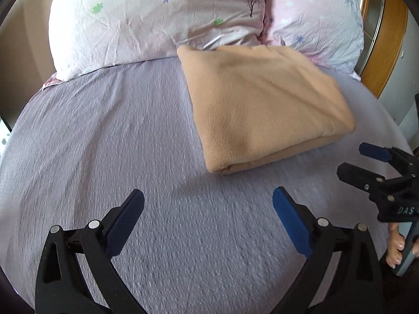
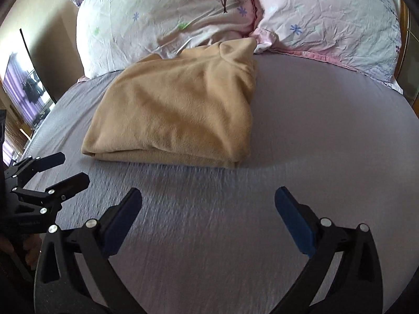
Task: Fold small clothes
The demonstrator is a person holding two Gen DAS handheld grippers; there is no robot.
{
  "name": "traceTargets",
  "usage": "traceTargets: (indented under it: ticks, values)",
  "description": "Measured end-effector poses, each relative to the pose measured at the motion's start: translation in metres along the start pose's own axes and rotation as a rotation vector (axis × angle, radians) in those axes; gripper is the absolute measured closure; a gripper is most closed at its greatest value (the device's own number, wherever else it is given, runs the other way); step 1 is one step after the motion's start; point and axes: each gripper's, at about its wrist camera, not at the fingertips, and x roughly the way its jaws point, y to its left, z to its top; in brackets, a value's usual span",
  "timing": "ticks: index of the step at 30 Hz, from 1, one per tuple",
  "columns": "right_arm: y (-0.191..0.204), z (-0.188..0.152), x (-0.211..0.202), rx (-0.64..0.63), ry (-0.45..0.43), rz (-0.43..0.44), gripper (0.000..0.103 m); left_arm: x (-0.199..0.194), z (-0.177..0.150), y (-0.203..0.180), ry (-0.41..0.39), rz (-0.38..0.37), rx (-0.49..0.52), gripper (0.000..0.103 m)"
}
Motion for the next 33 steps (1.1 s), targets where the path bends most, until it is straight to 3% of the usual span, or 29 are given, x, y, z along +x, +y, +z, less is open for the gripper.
traceTargets:
  ticks: [12,33]
  values:
    - [0.021,-0.011,0.004,-0.087,0.038,-0.111,0.002,0.010,0.003,-0.006,0.038,0.050,0.027,0.001]
    - [0.019,-0.012,0.003,-0.079,0.033,-0.109,0.002,0.010,0.003,-0.006,0.038,0.050,0.028,0.001]
